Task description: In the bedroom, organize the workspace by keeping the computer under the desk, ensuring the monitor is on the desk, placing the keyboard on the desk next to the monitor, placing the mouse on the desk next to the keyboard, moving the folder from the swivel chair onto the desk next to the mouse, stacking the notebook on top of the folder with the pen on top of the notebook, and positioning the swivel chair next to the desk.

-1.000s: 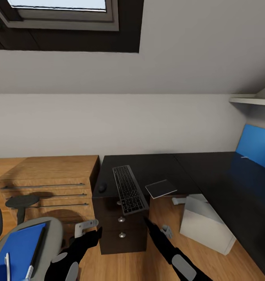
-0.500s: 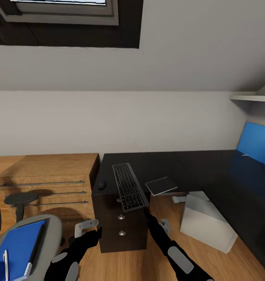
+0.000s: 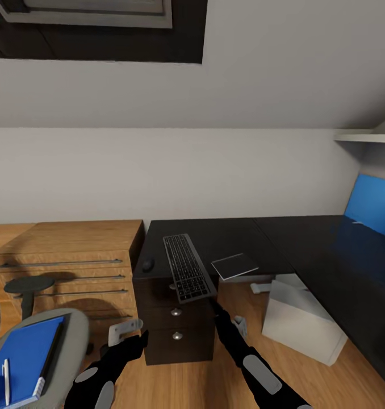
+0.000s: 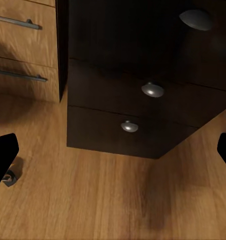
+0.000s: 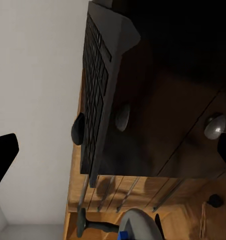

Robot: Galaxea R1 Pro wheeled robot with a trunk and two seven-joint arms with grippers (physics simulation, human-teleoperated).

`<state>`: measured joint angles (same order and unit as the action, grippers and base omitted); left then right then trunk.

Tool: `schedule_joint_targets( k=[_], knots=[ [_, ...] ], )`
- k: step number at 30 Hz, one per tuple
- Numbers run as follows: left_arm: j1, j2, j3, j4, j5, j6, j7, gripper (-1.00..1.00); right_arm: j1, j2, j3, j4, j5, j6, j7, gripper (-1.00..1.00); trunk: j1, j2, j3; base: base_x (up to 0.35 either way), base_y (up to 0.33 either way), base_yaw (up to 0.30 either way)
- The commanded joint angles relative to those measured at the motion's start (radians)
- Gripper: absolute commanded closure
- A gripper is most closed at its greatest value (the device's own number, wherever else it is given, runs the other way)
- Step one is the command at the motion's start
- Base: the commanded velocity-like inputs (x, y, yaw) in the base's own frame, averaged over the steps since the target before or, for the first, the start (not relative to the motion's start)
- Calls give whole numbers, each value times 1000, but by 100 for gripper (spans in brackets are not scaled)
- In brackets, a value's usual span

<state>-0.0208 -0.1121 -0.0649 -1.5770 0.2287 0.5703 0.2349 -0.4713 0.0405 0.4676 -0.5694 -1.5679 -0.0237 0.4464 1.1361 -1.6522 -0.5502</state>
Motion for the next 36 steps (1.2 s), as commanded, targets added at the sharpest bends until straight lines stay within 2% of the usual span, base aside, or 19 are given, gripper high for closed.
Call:
schedule_joint_targets(
  k=[1,7,36],
  knots=[
    [-1,0,-1,-1,11,3,9,-100,-1,-1,6,1,-10,-3,4,-100,4,-8,-4,0,0,0],
    [-1,0,-1,0,11,3,9,-100,-1,1,9,2,-11,-3,2,-100,27,-50,-23,0,0,0],
    [13,3,-1,2,11,4,8,-100,-1,1,22,-1,-11,2,5,-100,27,-50,-23,0,0,0]
  ],
)
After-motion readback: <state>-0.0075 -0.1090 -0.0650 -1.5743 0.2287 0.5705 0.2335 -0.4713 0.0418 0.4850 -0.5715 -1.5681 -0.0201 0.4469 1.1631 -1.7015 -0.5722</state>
